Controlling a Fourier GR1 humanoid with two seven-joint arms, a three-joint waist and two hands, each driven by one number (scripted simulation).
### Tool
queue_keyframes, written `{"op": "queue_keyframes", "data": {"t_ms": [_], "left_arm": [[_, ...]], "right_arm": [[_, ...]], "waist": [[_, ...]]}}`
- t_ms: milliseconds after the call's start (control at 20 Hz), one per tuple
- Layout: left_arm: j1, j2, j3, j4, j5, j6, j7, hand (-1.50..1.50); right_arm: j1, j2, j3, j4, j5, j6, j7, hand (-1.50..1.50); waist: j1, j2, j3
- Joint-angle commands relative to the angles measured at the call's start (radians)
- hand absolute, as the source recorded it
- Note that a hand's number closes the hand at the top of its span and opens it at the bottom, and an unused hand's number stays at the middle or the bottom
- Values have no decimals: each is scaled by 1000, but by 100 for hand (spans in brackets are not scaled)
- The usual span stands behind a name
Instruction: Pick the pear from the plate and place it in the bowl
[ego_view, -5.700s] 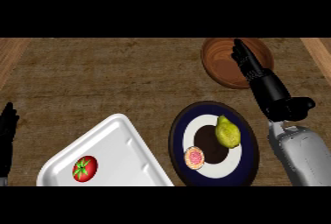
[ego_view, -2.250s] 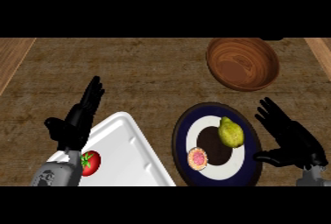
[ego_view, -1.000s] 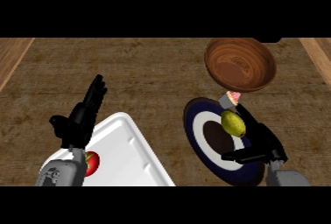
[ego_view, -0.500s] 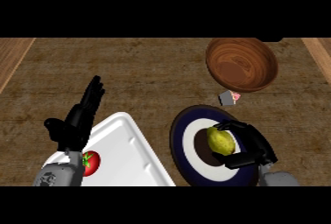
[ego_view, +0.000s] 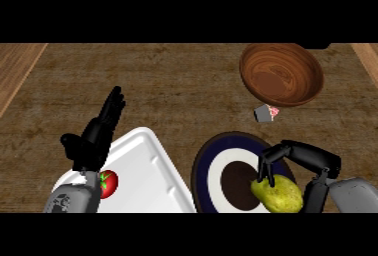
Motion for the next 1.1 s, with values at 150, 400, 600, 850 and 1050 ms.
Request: {"op": "queue_keyframes", "data": {"t_ms": [150, 400, 600, 850, 1050], "left_arm": [[10, 10, 29, 9, 14, 0, -17, 0], [4, 8, 29, -8, 7, 13, 7, 0], [54, 4, 23, 5, 9, 4, -39, 0], [48, 14, 4, -68, 8, -9, 17, 0], [2, 8, 20, 31, 0, -5, -40, 0]], "right_arm": [[-19, -250, -17, -142, -104, 262, -393, 150], [-24, -349, -138, -219, -246, 187, -521, 150], [-9, -459, -238, -228, -331, 166, -593, 150], [-35, -569, -337, -171, -415, 142, -594, 150], [-42, -638, -370, -124, -448, 154, -598, 150]], "waist": [[-26, 8, 4], [-42, 5, 6], [-42, 7, 4], [-10, 7, 2], [-18, 16, 0]]}}
